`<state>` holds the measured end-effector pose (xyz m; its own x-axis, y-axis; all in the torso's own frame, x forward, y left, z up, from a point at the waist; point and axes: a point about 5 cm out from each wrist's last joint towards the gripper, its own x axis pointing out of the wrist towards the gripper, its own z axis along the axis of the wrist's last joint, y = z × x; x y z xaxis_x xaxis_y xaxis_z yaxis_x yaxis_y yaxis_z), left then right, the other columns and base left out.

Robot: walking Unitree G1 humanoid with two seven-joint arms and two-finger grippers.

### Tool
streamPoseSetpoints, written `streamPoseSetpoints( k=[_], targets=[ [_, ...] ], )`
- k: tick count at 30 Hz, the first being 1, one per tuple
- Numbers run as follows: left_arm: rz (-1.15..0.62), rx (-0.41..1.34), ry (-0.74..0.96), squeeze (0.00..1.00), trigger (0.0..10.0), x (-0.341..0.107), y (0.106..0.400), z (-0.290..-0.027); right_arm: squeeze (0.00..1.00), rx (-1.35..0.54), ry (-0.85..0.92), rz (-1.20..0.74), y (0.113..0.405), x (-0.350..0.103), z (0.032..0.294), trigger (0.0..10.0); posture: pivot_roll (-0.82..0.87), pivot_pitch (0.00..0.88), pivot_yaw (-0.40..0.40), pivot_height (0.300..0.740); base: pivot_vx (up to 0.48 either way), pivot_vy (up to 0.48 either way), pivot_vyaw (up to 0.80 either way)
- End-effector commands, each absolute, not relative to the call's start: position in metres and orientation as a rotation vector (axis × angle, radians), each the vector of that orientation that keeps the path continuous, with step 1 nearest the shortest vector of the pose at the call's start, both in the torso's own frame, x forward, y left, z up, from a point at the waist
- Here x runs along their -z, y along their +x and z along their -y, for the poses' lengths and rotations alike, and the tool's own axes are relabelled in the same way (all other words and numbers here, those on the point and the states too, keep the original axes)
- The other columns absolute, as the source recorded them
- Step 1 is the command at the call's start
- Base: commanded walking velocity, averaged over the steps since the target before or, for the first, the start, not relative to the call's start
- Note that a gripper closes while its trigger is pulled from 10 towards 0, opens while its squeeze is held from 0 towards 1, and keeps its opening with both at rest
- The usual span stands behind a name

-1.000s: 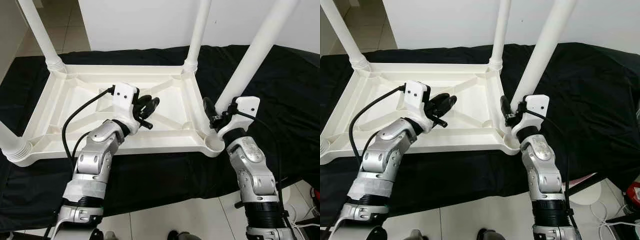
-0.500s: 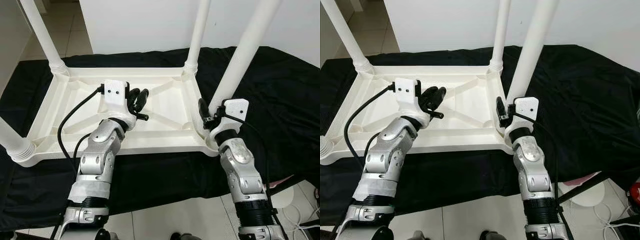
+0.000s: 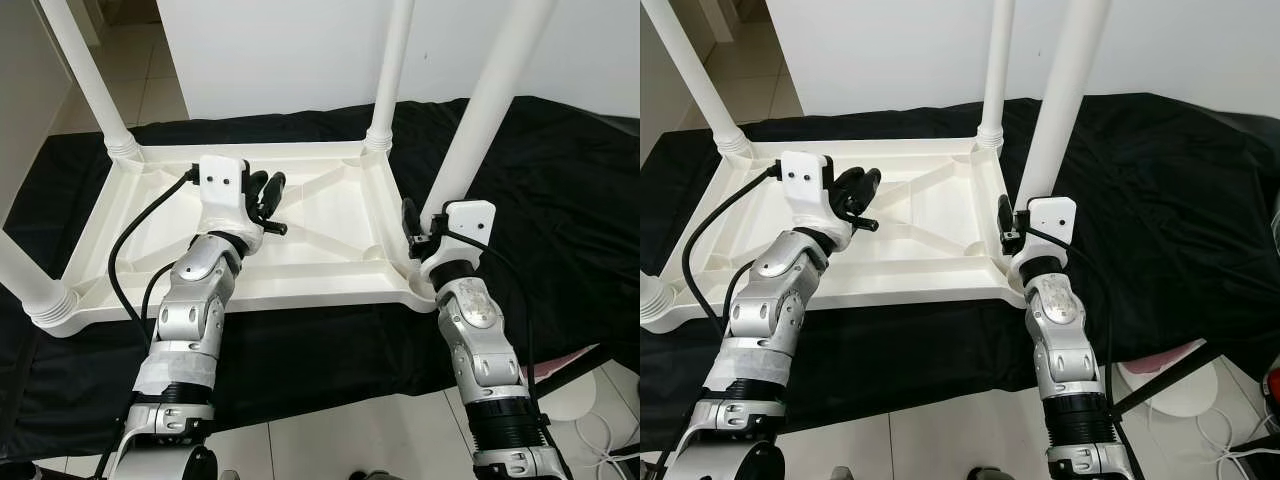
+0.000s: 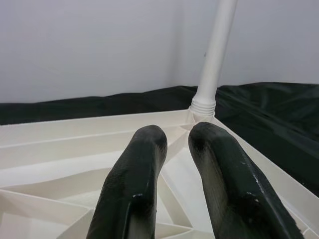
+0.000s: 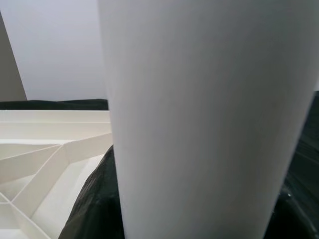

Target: Building children table

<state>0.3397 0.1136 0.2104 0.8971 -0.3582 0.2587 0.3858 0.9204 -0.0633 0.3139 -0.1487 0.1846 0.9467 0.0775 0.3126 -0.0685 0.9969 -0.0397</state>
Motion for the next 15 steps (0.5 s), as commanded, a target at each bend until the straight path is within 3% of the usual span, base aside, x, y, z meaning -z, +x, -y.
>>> streamPoseSetpoints(
  k=[1, 9, 15],
  targets=[
    [0.229, 0.252, -0.120, 0.00, 10.0, -0.203, 0.342, -0.124, 0.00, -0.073, -0.040, 0.322, 0.312, -0.181, 0.148, 10.0, 0.01, 0.002, 0.010, 0.740, 0.000, 0.000, 0.00],
    [0.223, 0.169, -0.075, 0.00, 10.0, -0.195, 0.342, -0.134, 0.00, -0.089, -0.065, 0.341, 0.313, -0.182, 0.142, 10.0, 0.03, 0.000, -0.005, 0.740, 0.000, 0.000, 0.00],
    [0.201, 0.366, -0.030, 0.00, 10.0, -0.181, 0.326, -0.118, 0.00, -0.091, -0.058, 0.319, 0.305, -0.172, 0.146, 10.0, 0.03, 0.007, -0.010, 0.740, 0.000, 0.000, 0.00]
  ],
)
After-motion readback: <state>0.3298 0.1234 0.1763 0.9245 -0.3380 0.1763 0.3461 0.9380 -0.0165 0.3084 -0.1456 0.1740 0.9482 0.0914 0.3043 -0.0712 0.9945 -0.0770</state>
